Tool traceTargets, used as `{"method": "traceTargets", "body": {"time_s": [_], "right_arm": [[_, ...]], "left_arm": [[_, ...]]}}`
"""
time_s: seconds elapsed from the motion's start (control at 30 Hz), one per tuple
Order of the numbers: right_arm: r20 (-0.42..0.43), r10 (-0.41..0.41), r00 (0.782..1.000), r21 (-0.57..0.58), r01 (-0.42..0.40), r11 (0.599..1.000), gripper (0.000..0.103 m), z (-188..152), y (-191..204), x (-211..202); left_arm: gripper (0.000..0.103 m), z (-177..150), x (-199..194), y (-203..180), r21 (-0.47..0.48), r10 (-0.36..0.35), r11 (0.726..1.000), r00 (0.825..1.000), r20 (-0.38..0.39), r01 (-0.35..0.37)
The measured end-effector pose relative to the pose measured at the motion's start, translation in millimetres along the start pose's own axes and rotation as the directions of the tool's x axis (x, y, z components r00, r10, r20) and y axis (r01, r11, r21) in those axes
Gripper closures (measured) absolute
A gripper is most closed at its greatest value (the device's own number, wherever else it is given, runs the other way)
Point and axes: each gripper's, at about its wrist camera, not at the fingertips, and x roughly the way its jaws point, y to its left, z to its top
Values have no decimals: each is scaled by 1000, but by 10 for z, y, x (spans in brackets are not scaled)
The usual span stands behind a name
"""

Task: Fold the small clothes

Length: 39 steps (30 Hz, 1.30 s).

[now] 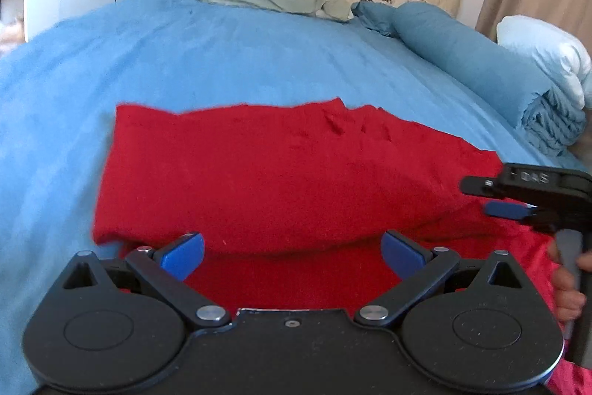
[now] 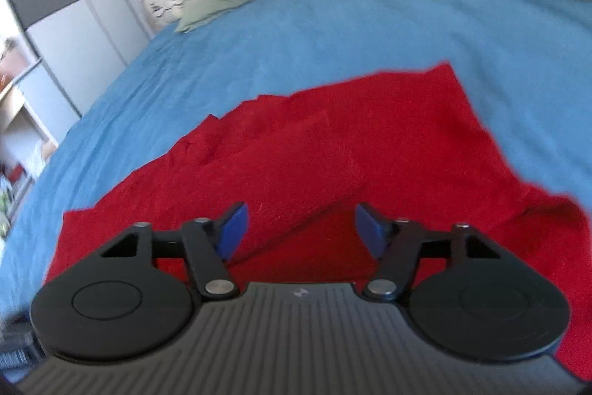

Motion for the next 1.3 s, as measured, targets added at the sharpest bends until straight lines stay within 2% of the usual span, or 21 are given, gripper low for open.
{"method": "traceTargets", "body": {"time_s": [0.17,0.23,0.33,0.43,0.5,0.53,0.63,0.7,0.77,0.93,1.0,1.13,1.3], "right_arm": [[23,-21,1000,34,20,999,36,-4,-6,114],[22,-27,999,35,26,999,51,42,-3,150],[9,-24,1000,65,24,998,55,109,-34,217],[10,-40,999,72,39,997,66,139,-34,281],[7,-48,999,56,48,997,79,158,-8,307],[5,-46,999,45,46,998,83,175,12,306],[-4,-31,1000,7,31,999,83,290,89,244],[20,-5,1000,-16,5,1000,83,423,135,137],[54,13,998,-37,-11,999,83,590,170,7],[159,-6,987,-66,17,998,83,863,26,-374],[180,-46,983,-92,63,994,83,859,-81,-432],[130,-100,987,-100,113,989,83,699,-316,-305],[129,-109,986,-117,124,985,82,459,-405,-223]], "left_arm": [[0,-42,30,2,12,-13,1000,1000,12,12],[0,-61,23,22,10,-19,1000,1000,18,19],[0,-85,-1,55,4,-34,999,999,26,34],[0,-128,-26,79,4,-37,999,999,29,36],[0,-142,-31,74,11,-31,999,999,31,31],[0,-154,-32,67,18,-28,999,999,33,27],[0,-186,-35,49,32,-20,999,999,39,19],[0,-211,-29,42,37,-14,999,999,43,13],[0,-232,-27,19,47,-5,999,999,49,3],[0,-245,-16,-11,58,8,998,999,53,-11],[0,-251,-1,-35,64,13,998,999,51,-16],[0,-252,24,-84,89,32,995,999,42,-35],[0,-203,-24,-119,92,27,995,999,34,-30]]}}
